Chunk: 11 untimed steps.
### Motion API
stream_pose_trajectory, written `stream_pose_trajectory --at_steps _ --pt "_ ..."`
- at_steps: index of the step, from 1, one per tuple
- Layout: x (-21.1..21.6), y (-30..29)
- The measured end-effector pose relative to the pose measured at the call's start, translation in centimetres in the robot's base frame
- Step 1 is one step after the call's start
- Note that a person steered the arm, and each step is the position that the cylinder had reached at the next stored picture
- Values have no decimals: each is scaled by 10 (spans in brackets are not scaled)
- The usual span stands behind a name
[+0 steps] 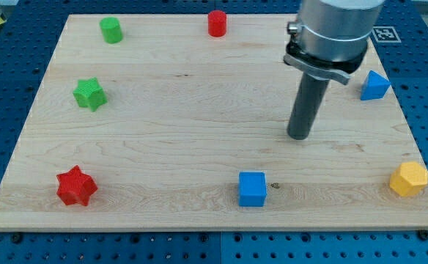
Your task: Slightly push the yellow hexagon to the right side of the board
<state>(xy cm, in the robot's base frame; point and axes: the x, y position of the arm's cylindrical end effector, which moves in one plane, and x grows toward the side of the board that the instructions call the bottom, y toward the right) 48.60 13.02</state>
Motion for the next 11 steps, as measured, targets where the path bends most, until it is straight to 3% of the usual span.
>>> stream_pose_trajectory --at_steps 4,9,10,11 --pt "6 153" --pt "97 188" --pt "102 158" --pt "75 148"
